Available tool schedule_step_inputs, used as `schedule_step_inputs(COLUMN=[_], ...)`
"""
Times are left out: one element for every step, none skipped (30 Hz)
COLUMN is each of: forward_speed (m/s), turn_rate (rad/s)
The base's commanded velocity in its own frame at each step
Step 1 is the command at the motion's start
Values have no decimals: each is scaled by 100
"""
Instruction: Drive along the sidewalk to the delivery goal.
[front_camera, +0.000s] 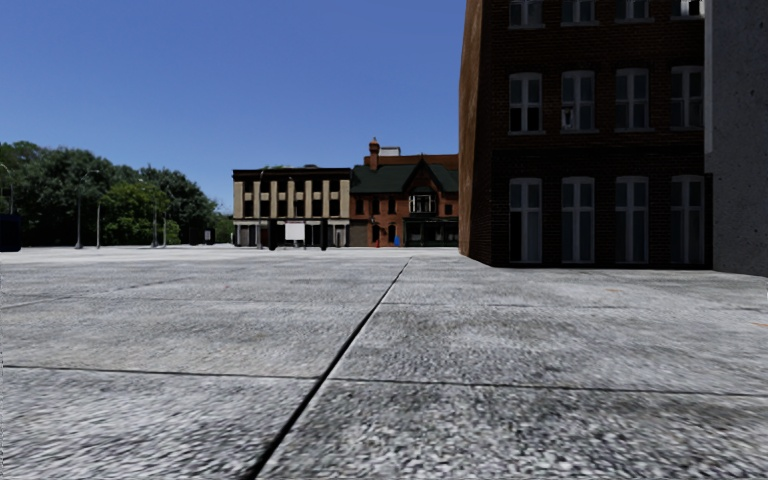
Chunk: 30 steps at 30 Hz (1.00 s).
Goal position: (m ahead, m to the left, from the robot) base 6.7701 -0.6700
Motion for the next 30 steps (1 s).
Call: schedule_step_inputs(forward_speed=[200, 200, 200, 200, 200, 200, 200, 200, 200, 200, 200, 200, 200, 200, 200, 200, 200, 200, 200, 200, 200, 200, 200, 200, 200, 200, 200, 200, 200, 200], turn_rate=[-32, -32, -32, -32, -32, -32, -32, -32, -32, -32, -32, -32, -32, -32, -32, -32, -32, -32, -32, -32, 0, 0, 0, 0, 0, 0, 0, 0, 0, 0])
